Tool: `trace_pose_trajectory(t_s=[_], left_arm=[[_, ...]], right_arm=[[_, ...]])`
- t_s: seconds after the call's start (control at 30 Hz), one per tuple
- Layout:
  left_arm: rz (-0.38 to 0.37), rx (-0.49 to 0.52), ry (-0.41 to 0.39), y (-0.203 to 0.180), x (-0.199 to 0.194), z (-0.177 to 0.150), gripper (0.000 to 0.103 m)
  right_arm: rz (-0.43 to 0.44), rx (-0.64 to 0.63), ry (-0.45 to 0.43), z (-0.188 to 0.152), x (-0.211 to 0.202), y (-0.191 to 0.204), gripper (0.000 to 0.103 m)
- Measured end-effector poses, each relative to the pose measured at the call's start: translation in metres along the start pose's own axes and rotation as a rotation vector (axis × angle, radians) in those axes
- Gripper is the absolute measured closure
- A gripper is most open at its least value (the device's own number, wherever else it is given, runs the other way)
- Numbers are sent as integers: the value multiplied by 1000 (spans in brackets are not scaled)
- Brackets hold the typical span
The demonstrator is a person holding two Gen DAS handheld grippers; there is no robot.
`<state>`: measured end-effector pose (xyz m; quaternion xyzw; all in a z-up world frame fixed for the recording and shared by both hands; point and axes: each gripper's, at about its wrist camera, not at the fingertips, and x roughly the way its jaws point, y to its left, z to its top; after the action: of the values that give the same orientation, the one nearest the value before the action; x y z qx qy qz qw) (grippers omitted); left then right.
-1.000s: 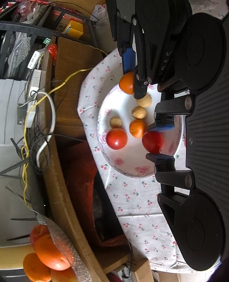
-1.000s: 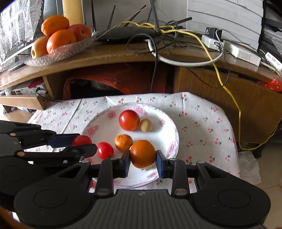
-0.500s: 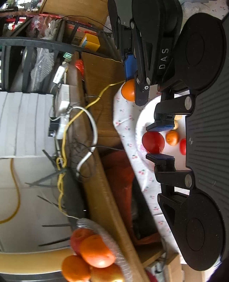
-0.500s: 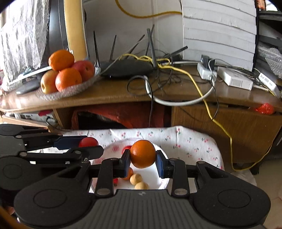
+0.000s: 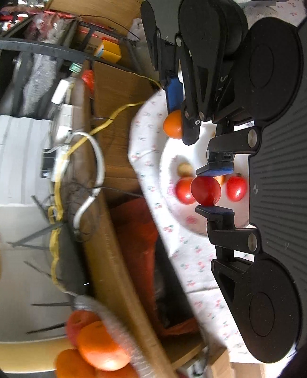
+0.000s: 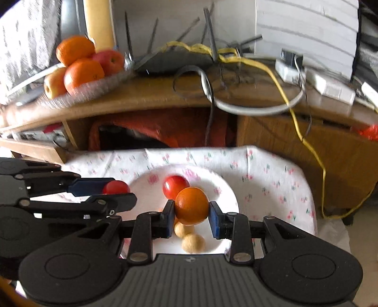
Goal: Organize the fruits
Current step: 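Lower the tomato in the left gripper while the right gripper lowers the orange into the bowl, then open the left gripper over the bowl while the right gripper releases the orange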
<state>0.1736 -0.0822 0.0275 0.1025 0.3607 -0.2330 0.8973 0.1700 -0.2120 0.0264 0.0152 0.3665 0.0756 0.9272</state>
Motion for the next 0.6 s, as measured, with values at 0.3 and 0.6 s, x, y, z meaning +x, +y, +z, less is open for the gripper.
trace_pose_trajectory(t_s=[0.3,0.6], left_arm=[[19,15,65,1,27,-22,68],[33,-2,82,5,34,-25,51]], right_arm=[[-14,-26,64,-21,31,0,71],[-35,-25,55,-19,33,-2,70]])
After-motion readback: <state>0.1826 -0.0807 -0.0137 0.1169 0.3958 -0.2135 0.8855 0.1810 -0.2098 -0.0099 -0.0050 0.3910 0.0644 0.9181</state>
